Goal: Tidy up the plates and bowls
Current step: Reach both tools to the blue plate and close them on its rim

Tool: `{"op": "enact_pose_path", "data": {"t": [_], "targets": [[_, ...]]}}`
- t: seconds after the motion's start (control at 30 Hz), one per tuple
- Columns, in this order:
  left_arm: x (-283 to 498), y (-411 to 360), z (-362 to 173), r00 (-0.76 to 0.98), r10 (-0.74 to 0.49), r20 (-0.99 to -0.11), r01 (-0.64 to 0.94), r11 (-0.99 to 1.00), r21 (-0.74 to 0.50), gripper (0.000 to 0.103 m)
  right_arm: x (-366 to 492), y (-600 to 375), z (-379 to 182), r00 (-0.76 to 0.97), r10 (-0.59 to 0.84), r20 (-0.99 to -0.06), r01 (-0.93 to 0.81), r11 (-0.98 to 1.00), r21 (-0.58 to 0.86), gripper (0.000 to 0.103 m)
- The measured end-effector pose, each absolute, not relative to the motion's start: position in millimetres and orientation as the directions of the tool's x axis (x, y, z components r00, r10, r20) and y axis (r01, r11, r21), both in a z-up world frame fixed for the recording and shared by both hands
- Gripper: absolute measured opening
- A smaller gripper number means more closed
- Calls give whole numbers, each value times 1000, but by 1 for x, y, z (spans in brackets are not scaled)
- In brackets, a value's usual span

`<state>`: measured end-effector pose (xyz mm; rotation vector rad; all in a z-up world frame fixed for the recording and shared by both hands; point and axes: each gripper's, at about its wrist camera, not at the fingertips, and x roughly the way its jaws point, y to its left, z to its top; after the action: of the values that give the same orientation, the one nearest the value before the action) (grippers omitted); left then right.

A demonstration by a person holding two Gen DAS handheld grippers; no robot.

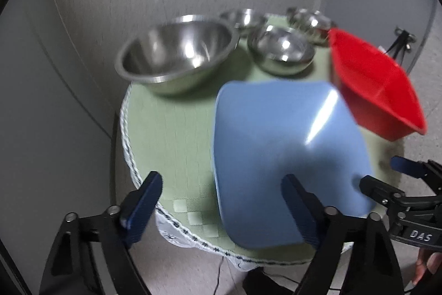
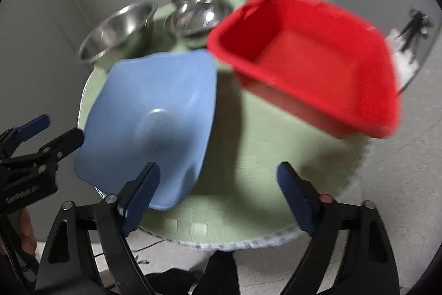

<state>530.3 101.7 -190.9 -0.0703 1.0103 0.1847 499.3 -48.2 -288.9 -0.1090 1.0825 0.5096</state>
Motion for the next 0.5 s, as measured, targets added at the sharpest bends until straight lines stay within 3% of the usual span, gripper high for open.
{"op": "enact_pose_path", "data": {"t": [0.07, 0.13, 0.17, 0.2, 0.27, 0.3, 0.33, 0.5], "targets": [[543, 106, -204, 488, 99, -867, -195, 981, 2, 62, 507, -44, -302, 336, 340, -878, -450, 877, 168, 78], [554, 107, -215, 474, 86, -876, -198, 980, -11, 58, 514, -44, -312, 295, 372, -880, -455, 865, 213, 68], [556, 110, -220, 472, 82, -878, -195, 981, -13, 51, 516, -45, -316, 275, 390, -879, -458, 857, 237, 65], [557, 111, -223, 466, 79, -881, -195, 981, -15, 37, 519, -44, -319, 255, 412, -875, -466, 845, 262, 62], [560, 112, -226, 467, 44, -883, -181, 982, -47, 21, 520, -44, -319, 229, 450, -863, -481, 823, 302, 43], [561, 111, -226, 468, 48, -883, -180, 983, -42, 19, 520, -44, -318, 214, 479, -851, -494, 805, 329, 35], [561, 112, -227, 468, 53, -882, -179, 983, -36, 18, 520, -44, -317, 202, 502, -841, -508, 788, 348, 20], [552, 119, -213, 501, 78, -862, -192, 981, -23, 18, 516, -44, -308, 169, 545, -821, -549, 744, 381, 17]]}}
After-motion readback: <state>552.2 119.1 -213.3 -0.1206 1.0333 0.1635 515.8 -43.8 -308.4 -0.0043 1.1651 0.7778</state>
